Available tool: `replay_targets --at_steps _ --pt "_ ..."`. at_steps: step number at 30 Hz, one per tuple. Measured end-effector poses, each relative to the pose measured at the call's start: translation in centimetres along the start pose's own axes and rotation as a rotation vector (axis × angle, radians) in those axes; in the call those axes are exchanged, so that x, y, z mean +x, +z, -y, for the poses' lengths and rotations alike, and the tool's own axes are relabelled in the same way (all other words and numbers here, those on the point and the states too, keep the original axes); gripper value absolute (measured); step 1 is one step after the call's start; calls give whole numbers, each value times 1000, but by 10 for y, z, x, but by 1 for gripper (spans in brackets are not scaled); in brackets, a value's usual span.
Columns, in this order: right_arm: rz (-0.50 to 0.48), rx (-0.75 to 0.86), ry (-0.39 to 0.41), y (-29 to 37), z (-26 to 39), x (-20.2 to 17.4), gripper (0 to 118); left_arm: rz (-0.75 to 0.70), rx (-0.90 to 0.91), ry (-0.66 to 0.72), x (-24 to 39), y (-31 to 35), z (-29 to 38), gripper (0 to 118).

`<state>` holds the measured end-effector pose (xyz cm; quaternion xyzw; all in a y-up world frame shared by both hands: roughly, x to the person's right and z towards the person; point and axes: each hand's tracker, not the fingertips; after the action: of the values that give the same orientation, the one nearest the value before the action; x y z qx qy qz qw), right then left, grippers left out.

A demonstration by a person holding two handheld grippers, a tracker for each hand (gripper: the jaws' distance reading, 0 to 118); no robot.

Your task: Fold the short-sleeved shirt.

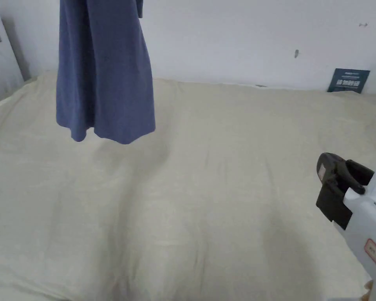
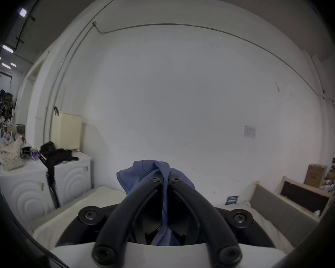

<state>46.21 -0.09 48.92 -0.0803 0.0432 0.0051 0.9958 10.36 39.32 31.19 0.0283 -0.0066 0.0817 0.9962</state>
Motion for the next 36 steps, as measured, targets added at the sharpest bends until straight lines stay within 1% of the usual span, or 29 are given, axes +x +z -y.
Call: replay_targets --at_steps 2,6,8,12,15,17,19,23,25,27,29,30,31,33,34,35,36 --pt "50 5 6 11 0 12 1 43 -20 23 21 -17 5 4" --pt "120 -5 3 27 2 33 1 116 -69 11 60 -38 30 4" --pt "162 -4 -4 34 4 42 1 188 -115 8 80 -42 56 4" --pt "212 -19 -27 40 8 56 1 244 -255 -51 109 -63 117 4" --pt "233 -25 -39 40 11 60 1 297 -360 -69 119 -75 184 4" --pt "237 -31 -50 37 13 62 1 297 -501 -88 125 -86 246 4" --pt "235 -38 -57 34 15 62 1 319 -597 -88 125 -89 302 4" --pt "226 -61 -55 24 20 62 1 327 -823 -268 133 -67 433 4" --pt "223 -75 -58 19 22 63 1 318 -933 -313 133 -48 490 4" --pt "220 -89 -68 12 25 64 1 308 -1057 -307 129 -31 545 4" --pt "218 -103 -78 7 29 65 1 300 -1140 -262 122 -22 577 4" --pt "214 -113 -80 5 31 65 1 296 -1185 -257 118 -15 593 4" --pt "209 -120 -78 4 32 65 1 281 -1191 -263 115 -10 602 5" --pt "205 -132 -73 0 35 64 1 265 -1174 -256 108 -6 609 19" --pt "202 -137 -71 -1 36 64 1 261 -1149 -205 103 -4 605 31" --pt "199 -140 -72 -3 37 63 1 259 -1132 -153 98 -5 599 55" --pt "195 -143 -73 -5 37 63 1 246 -1137 -100 90 -13 594 77"
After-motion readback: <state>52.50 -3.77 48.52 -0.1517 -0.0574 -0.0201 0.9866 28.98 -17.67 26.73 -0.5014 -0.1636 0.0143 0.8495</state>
